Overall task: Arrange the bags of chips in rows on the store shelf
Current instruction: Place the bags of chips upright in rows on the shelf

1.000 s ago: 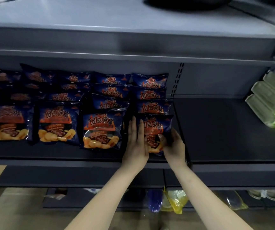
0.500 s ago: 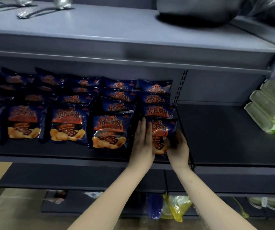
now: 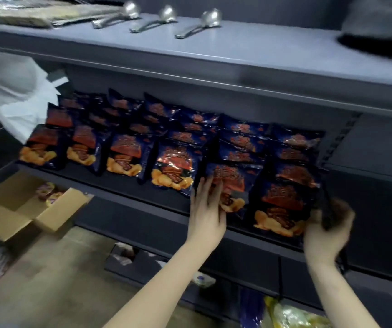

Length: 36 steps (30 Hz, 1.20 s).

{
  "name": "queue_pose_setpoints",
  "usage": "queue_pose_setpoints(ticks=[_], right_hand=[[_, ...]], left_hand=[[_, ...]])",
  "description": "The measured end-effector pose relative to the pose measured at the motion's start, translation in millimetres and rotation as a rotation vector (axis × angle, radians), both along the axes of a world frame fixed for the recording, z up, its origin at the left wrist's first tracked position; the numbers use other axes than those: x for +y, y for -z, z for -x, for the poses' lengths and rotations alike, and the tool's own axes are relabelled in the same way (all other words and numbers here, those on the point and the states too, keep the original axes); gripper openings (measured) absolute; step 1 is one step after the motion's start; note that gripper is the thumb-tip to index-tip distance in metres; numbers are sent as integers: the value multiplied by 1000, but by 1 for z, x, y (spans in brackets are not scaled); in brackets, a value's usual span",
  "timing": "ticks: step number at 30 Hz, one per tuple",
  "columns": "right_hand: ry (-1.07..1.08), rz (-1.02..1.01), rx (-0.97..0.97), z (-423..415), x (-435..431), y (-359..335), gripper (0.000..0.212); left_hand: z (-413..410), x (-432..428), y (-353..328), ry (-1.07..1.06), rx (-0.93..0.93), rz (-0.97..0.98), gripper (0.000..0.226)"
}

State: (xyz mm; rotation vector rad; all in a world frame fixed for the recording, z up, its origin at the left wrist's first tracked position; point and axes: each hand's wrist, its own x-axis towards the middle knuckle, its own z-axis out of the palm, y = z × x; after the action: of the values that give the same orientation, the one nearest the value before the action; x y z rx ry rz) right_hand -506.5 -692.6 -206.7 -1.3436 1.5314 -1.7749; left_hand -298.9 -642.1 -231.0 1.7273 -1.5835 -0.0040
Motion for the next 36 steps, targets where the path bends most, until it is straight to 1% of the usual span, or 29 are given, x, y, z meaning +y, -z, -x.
queue_pose_setpoints(ticks=[2, 4, 7, 8, 10, 14, 17, 19, 23, 26, 31, 33, 36], right_hand=[[-78, 85, 30, -16, 0, -13, 45], [-161, 140, 56, -39, 0, -21, 37], [-270, 139, 43, -76, -1, -26, 28], [-294, 120, 29, -86, 0, -27, 29], [-324, 69, -5, -102, 2, -27, 36], [-329, -30, 0, -115, 8, -21, 43], [-376, -109, 123, -118, 14, -12, 48], [-367, -167, 212, -120, 19, -8, 48], [-368, -215, 292, -128, 26, -4, 53], [-349, -241, 292, -131, 28, -5, 55], [-318, -253, 291, -135, 30, -6, 56], [-283, -229, 257, -133, 31, -4, 55], [-275, -160, 188, -134, 36, -9, 53]], left_hand=[[-16, 6, 1, -47, 46, -31, 60], [-26, 11, -2, -65, 138, -59, 61], [-36, 17, -10, -61, 248, -84, 60], [-40, 19, -11, -58, 256, -75, 59], [-50, 22, -12, -51, 268, -63, 55], [-71, 22, -15, 1, 353, -83, 50], [-74, 17, -11, 59, 419, -149, 50], [-66, 14, -8, 80, 439, -187, 51], [-46, 10, -11, 100, 458, -234, 55], [-37, 5, -15, 86, 443, -203, 56], [-32, -2, -11, 88, 435, -232, 60], [-31, 0, -13, 90, 456, -220, 60], [-33, 6, -19, 111, 473, -139, 58]])
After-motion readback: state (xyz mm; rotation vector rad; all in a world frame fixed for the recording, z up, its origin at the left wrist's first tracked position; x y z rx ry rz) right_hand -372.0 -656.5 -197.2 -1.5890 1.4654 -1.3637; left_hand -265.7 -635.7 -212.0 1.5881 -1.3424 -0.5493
